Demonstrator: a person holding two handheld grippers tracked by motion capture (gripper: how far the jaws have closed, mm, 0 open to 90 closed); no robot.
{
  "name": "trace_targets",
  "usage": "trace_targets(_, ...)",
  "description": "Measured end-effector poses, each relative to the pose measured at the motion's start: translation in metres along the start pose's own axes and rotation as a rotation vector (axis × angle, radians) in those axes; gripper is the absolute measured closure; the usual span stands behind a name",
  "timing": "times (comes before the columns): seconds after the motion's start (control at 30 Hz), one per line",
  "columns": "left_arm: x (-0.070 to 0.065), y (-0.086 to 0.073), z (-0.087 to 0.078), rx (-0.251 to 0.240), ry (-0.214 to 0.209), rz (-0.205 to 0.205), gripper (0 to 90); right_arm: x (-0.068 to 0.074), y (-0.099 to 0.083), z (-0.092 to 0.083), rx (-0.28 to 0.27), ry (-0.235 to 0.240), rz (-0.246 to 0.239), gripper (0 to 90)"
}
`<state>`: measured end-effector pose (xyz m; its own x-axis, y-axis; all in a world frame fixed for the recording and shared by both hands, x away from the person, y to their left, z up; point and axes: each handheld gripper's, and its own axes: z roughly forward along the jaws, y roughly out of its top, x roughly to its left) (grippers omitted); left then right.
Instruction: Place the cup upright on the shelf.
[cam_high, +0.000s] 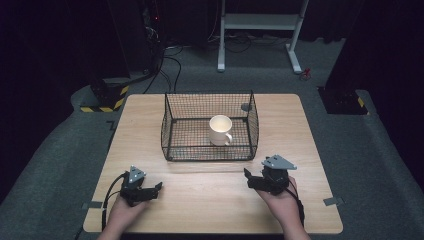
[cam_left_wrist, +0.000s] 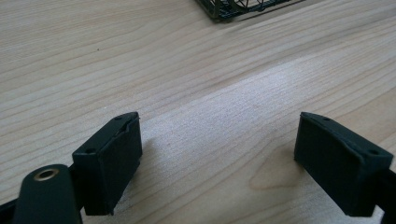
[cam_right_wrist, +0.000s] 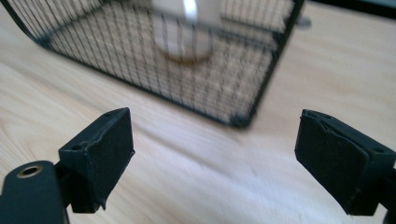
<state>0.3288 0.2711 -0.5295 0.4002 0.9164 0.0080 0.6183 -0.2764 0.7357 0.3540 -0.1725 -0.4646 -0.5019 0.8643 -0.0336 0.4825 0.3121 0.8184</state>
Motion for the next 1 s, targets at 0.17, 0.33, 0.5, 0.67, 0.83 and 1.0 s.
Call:
trace_targets(0.17,0.0,0.0,0.0,0.0,0.0,0.0,15.4,-0.016,-0.031,0.006,0.056,-0.032,0.04,11.3)
trace_targets(0.33,0.0,0.0,0.0,0.0,0.0,0.0,15.4,-0.029,-0.053,0.01,0.101,-0.068,0.073,11.3)
trace_targets(0.5,0.0,0.0,0.0,0.0,0.0,0.002,15.4,-0.035,-0.065,0.014,0.185,-0.075,0.103,10.8)
trace_targets(0.67,0.0,0.0,0.0,0.0,0.003,0.002,15.5,-0.035,-0.064,0.016,0.187,-0.09,0.104,10.1)
trace_targets(0.83,0.0,0.0,0.0,-0.003,0.005,-0.001,15.5,-0.033,-0.063,0.018,0.188,-0.097,0.108,9.7)
trace_targets(1.0,0.0,0.0,0.0,-0.003,0.004,-0.001,15.4,-0.033,-0.063,0.017,0.19,-0.111,0.12,8.8)
